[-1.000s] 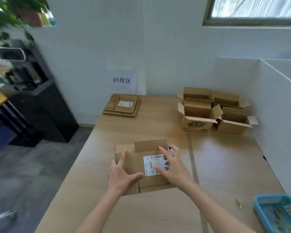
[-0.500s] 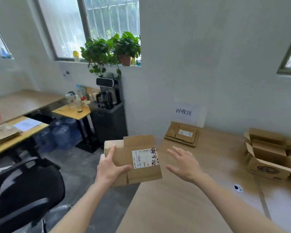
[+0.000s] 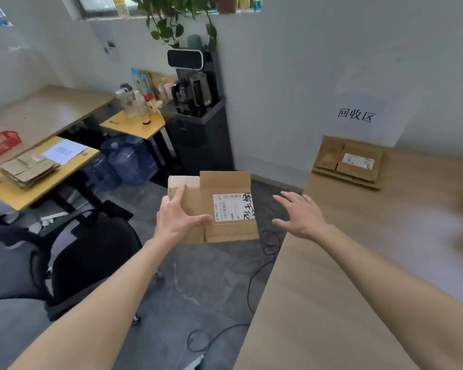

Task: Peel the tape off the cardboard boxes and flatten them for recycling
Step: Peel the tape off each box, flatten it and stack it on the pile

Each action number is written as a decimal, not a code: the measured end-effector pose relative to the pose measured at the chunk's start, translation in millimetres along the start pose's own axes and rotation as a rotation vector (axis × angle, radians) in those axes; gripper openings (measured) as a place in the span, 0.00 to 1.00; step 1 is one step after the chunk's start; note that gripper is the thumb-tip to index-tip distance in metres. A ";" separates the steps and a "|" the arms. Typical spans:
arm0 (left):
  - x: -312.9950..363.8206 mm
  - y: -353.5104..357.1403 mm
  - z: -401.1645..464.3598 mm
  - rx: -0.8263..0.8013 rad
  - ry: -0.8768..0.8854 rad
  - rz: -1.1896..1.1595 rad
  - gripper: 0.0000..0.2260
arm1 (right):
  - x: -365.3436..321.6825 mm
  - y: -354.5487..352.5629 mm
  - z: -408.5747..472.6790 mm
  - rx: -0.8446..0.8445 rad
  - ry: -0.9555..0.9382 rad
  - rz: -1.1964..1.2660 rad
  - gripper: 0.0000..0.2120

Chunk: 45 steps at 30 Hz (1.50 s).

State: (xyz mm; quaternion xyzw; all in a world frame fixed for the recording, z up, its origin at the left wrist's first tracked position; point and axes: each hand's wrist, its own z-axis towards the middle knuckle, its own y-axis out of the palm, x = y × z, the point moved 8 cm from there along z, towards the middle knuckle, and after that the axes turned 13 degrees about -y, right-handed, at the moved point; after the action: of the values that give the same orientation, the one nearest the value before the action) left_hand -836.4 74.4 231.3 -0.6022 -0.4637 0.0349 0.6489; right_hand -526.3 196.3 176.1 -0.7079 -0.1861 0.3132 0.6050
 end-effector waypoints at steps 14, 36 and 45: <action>121.8 172.7 63.5 -0.316 0.118 -0.007 0.56 | 137.9 21.2 -26.6 -0.013 0.281 0.038 0.33; 446.4 528.5 239.4 -0.618 0.396 -0.008 0.58 | 489.6 9.7 98.3 0.148 0.706 0.160 0.31; 472.4 650.1 284.3 -0.611 0.455 0.042 0.56 | 592.5 84.9 165.6 0.129 0.691 0.139 0.34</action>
State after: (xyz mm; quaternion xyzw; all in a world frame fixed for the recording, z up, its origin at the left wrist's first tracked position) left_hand -417.7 749.5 -77.5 -0.7698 -0.2845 -0.2263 0.5247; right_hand -211.7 682.7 -47.8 -0.7435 0.0983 0.1066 0.6528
